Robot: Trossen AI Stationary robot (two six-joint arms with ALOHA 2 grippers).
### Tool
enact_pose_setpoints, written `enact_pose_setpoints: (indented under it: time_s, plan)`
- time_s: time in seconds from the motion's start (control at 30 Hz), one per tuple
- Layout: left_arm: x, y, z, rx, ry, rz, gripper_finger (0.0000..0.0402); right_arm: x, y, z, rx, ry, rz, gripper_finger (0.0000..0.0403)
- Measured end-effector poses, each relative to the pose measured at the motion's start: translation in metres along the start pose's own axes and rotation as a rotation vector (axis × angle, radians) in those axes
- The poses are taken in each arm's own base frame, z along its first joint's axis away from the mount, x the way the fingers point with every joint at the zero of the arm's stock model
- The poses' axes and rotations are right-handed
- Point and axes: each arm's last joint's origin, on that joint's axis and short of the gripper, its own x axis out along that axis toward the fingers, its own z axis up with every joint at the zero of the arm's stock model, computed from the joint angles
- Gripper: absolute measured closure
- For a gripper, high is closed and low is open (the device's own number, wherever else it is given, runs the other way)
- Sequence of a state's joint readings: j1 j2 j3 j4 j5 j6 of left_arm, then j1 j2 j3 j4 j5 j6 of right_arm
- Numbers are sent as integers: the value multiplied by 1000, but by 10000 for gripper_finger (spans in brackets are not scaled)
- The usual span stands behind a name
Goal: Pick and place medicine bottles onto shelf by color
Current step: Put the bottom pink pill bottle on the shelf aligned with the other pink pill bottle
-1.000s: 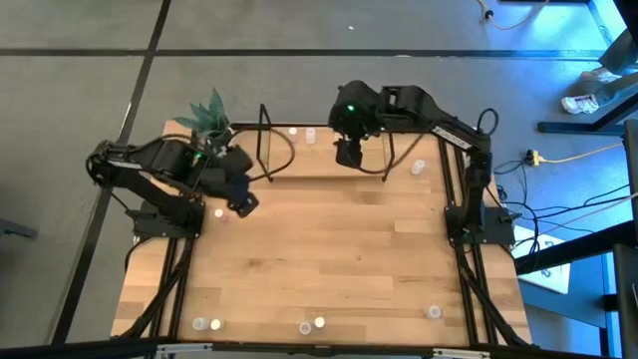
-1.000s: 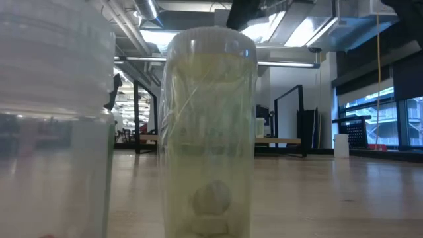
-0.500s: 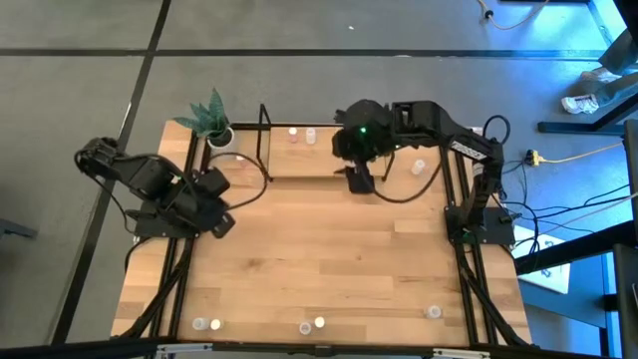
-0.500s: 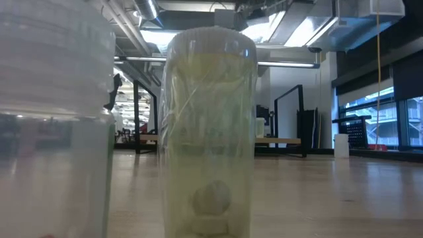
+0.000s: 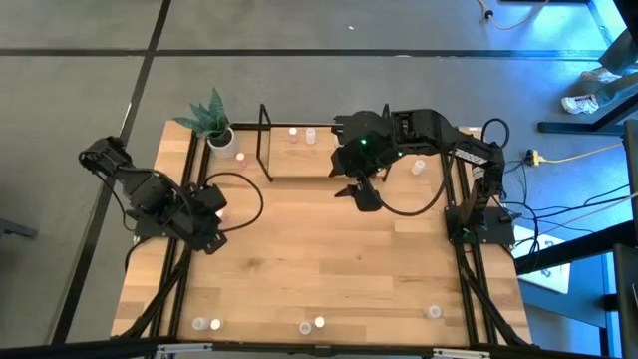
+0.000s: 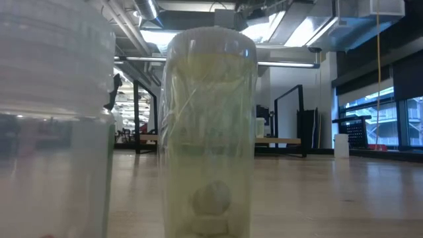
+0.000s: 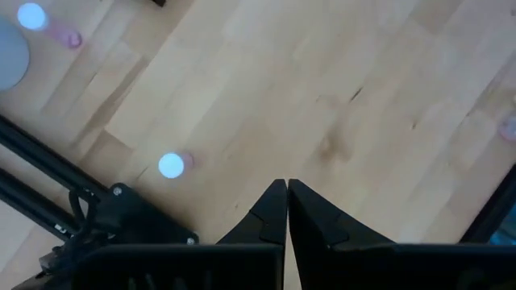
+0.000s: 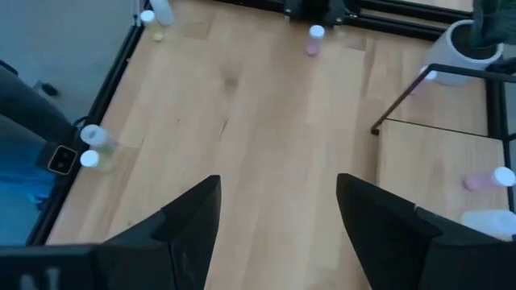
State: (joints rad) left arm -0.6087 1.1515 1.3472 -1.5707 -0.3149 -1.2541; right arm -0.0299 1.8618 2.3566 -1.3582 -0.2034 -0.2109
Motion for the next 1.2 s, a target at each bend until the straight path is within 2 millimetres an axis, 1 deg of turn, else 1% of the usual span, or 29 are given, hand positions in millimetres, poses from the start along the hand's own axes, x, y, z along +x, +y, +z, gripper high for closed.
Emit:
enact_pose_setpoints:
  time_s: [0.13,0.37,0.5,0.73,1.2]
  plan:
    - [-1,-1,-4,3,17,-13,400,1,5,1,-9,0,12,154]
    - [-3,-3,-9,8,24,-26,400,1,6,1,63,1,12,154]
    - [-3,-4,-11,-7,28,-30,399,1,7,1,32,1,15,154]
    - [-4,-4,-11,-16,29,-30,400,1,7,1,33,1,14,154]
    - [-3,-3,-8,-57,15,-21,374,1,7,2,33,-6,13,154]
